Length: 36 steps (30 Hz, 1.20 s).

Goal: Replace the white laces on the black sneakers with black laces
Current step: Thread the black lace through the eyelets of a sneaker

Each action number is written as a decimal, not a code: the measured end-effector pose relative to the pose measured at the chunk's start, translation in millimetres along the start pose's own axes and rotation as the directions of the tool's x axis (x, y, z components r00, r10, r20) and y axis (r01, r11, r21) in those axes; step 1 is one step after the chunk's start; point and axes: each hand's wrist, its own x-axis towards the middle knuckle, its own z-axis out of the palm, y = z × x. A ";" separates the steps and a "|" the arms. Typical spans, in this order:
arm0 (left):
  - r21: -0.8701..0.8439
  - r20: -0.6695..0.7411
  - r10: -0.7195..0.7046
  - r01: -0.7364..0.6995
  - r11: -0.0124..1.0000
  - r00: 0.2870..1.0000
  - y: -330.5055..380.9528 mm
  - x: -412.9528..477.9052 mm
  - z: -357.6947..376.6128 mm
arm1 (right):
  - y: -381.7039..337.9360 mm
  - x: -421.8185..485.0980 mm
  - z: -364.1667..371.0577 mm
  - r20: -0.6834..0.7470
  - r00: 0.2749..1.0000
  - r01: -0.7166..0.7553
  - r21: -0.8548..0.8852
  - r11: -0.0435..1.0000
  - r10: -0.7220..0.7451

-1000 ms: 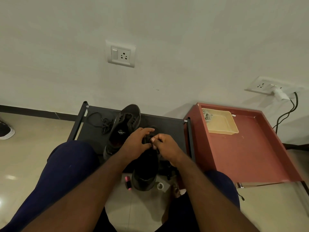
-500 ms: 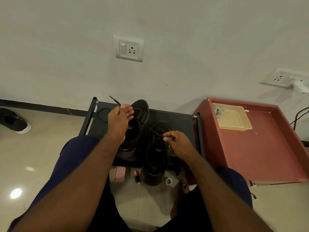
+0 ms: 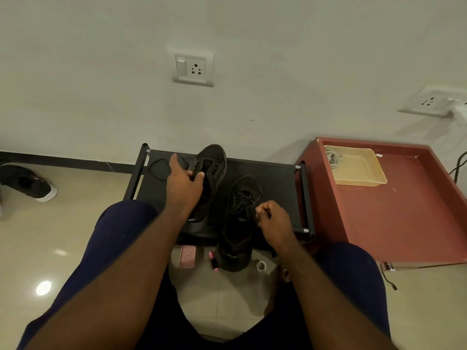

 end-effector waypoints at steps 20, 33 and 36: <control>0.297 0.563 0.082 -0.294 0.908 0.822 -5.5 -29.7 38.0 | -4.5 -2.2 7.0 0.001 1.000 0.015 0.051 0.999 -0.015; 0.354 0.345 0.167 -0.293 0.888 0.924 0.6 -28.0 31.7 | -13.0 -1.6 -1.8 0.008 1.000 0.010 -0.033 0.999 -0.009; 0.388 0.284 0.137 -0.244 0.889 0.949 1.5 -30.9 34.5 | -11.8 1.5 -7.0 0.013 0.999 -0.029 -0.048 0.998 0.029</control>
